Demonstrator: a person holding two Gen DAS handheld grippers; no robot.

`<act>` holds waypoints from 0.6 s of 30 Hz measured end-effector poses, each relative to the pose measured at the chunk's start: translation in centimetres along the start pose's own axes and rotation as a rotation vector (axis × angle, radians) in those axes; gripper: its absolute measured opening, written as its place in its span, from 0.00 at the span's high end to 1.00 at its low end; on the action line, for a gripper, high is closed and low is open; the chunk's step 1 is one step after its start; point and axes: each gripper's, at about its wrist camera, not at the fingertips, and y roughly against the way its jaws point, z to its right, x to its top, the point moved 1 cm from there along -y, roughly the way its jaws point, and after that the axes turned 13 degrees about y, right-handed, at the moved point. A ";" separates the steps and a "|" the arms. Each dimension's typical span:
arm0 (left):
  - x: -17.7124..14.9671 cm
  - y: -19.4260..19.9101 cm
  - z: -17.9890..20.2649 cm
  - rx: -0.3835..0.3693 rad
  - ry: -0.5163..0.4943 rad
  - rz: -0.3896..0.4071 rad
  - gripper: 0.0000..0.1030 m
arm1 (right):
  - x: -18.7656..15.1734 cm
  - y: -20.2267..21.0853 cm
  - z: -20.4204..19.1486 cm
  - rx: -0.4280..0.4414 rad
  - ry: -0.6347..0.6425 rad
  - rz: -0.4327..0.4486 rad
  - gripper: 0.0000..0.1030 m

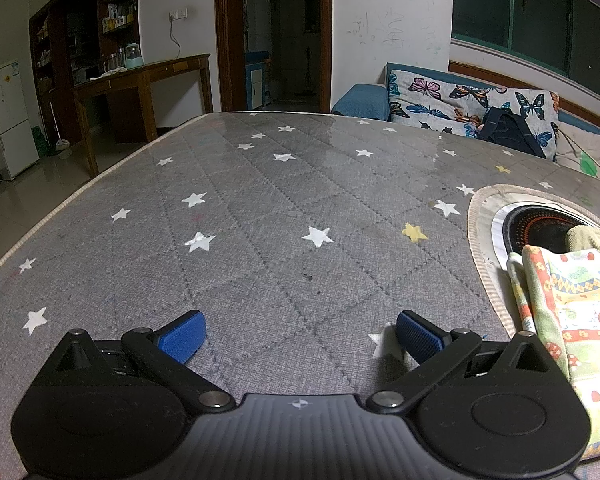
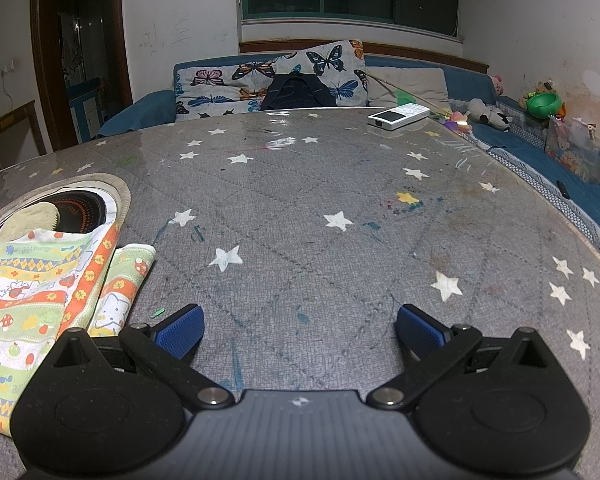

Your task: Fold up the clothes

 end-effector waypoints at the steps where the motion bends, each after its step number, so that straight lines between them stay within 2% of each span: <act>1: 0.0 0.0 0.0 0.000 0.000 0.000 0.00 | 0.0 0.0 0.0 0.000 0.000 0.000 0.00; 18: 0.0 -0.2 -0.1 -0.003 0.004 -0.001 0.00 | -0.1 -0.1 0.0 -0.001 0.001 0.000 0.00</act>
